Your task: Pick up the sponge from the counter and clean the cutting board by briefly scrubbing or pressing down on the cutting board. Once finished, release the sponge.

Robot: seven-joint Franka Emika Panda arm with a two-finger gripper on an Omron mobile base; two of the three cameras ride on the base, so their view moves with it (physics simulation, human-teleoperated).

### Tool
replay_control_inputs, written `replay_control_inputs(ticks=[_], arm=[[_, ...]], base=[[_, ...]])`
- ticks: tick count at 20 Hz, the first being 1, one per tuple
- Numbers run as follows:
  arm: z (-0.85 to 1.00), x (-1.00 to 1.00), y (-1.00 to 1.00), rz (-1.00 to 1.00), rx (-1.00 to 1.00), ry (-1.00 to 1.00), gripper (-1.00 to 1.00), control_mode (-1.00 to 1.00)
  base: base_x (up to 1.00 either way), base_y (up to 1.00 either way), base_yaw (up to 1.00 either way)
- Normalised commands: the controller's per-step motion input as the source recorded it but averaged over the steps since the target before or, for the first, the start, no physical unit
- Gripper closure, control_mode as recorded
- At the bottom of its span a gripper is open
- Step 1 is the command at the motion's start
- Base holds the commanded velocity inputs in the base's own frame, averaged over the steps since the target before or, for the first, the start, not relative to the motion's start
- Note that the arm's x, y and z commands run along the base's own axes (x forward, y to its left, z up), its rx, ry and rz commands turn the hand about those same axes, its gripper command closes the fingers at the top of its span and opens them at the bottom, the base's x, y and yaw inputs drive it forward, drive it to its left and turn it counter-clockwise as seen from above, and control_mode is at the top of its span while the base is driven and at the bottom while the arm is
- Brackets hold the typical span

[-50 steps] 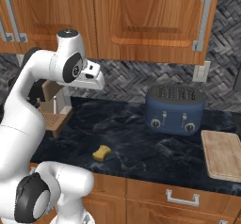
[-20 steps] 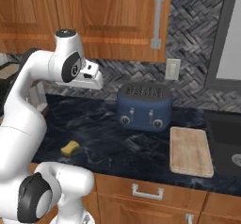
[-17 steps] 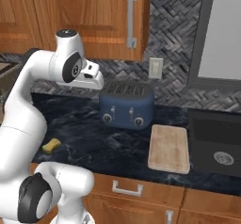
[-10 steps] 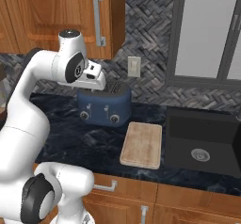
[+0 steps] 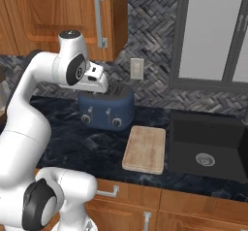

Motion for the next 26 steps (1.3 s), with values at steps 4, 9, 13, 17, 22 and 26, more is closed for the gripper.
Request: replay_control_inputs(ticks=[4,9,13,17,22,26], arm=[[0.00,0.00,0.00,0.00,0.00,0.00,-1.00,1.00],[0.00,0.00,0.00,0.00,0.00,0.00,-1.00,1.00],[0.00,0.00,0.00,0.00,0.00,0.00,-1.00,1.00],[0.00,0.00,0.00,0.00,0.02,0.01,-1.00,-1.00],[-0.01,0.00,0.04,0.00,0.12,0.00,-1.00,-1.00],[-0.08,-0.13,0.47,0.00,0.05,0.01,-1.00,-1.00]], base=[[0.00,0.00,0.00],[0.00,0.00,0.00],[0.00,0.00,0.00],[0.00,0.00,0.00],[0.00,0.00,0.00],[0.00,0.00,0.00]])
